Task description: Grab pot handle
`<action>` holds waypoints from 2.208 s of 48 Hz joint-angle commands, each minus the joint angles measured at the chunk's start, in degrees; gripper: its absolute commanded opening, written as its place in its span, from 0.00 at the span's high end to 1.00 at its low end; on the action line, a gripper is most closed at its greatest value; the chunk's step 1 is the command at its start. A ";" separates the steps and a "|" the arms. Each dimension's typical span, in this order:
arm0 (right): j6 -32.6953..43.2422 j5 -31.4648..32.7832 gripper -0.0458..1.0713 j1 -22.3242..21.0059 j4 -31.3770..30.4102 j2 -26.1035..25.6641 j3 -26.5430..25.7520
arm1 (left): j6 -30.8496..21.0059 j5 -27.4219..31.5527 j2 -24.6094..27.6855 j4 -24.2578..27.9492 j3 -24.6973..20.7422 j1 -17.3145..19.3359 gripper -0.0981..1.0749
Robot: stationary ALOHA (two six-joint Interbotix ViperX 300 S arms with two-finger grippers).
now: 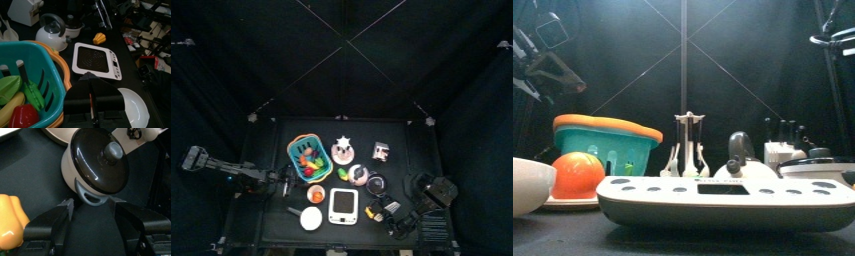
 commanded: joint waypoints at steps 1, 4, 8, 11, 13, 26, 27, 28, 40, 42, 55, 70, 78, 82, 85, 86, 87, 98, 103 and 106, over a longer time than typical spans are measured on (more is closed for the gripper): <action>-0.18 0.62 0.15 -0.62 0.18 -0.44 -0.70 | 0.00 -0.26 0.09 0.00 -0.70 0.18 0.77; -0.18 0.62 0.16 -0.79 0.26 -0.26 -0.70 | 0.00 -0.26 0.09 0.00 -0.70 0.18 0.77; -0.18 0.70 0.16 -0.79 0.18 -0.26 -0.70 | 0.00 -0.26 0.09 0.00 -0.70 0.18 0.77; -0.18 0.79 0.17 -0.88 0.18 -0.26 -0.79 | 0.00 -0.26 0.09 0.00 -0.62 0.18 0.77; -0.18 0.88 0.19 -0.79 0.09 -0.26 -0.79 | 0.00 -0.26 0.09 0.00 -0.62 0.18 0.77; -0.09 1.05 0.38 -0.97 0.26 -0.26 -0.97 | 0.00 -0.26 0.09 0.00 -0.53 0.18 0.77; -0.09 0.97 0.39 -0.97 0.26 -0.26 -0.97 | 0.00 -0.26 0.09 0.09 -0.53 0.18 0.77; -0.09 0.97 0.40 -1.05 0.26 -0.26 -0.97 | 0.00 -0.26 0.09 0.00 -0.53 0.18 0.77; -0.18 1.67 0.43 -1.14 0.09 -0.53 -1.23 | 0.00 -0.26 0.09 0.00 -0.53 0.18 0.77; -0.26 2.20 0.43 -1.14 0.00 -0.62 -1.49 | 0.00 -0.26 0.09 0.00 -0.53 0.18 0.77; -0.44 5.10 0.48 -0.97 -0.62 -1.67 -2.81 | 0.00 -0.26 0.09 0.00 -0.53 0.18 0.77; -0.53 5.10 0.58 -1.32 -1.05 -2.55 -3.08 | 0.00 -0.26 0.09 0.09 -0.53 0.18 0.77; -0.79 5.10 0.58 -1.41 -1.49 -3.25 -3.87 | 0.00 -0.26 0.09 0.09 -0.53 0.18 0.77; -2.29 5.01 0.59 -1.41 -1.67 -3.69 -4.66 | 0.00 -0.26 0.09 0.00 -0.53 0.18 0.77; -4.48 5.10 0.59 -1.67 -2.02 -4.04 -5.45 | 0.00 -0.26 0.09 0.00 -0.53 0.18 0.77; -5.19 5.10 0.59 -1.85 -1.93 -4.13 -5.71 | 0.00 -0.26 0.09 0.09 -0.53 0.18 0.77; -5.89 5.10 0.59 -2.11 -1.93 -4.22 -6.06 | 0.00 -0.26 0.09 0.09 -0.53 0.18 0.77; -12.22 4.92 0.59 -3.52 -3.69 -4.39 -9.76 | 0.00 -0.26 0.09 0.09 -0.44 0.18 0.77; -12.39 4.83 0.59 -3.60 -5.19 -4.83 -10.72 | 0.00 -0.26 0.09 0.09 -0.44 0.18 0.77; -12.48 4.66 0.59 -3.60 -6.06 -5.27 -11.16 | 0.00 -0.26 0.09 0.00 -0.44 0.18 0.77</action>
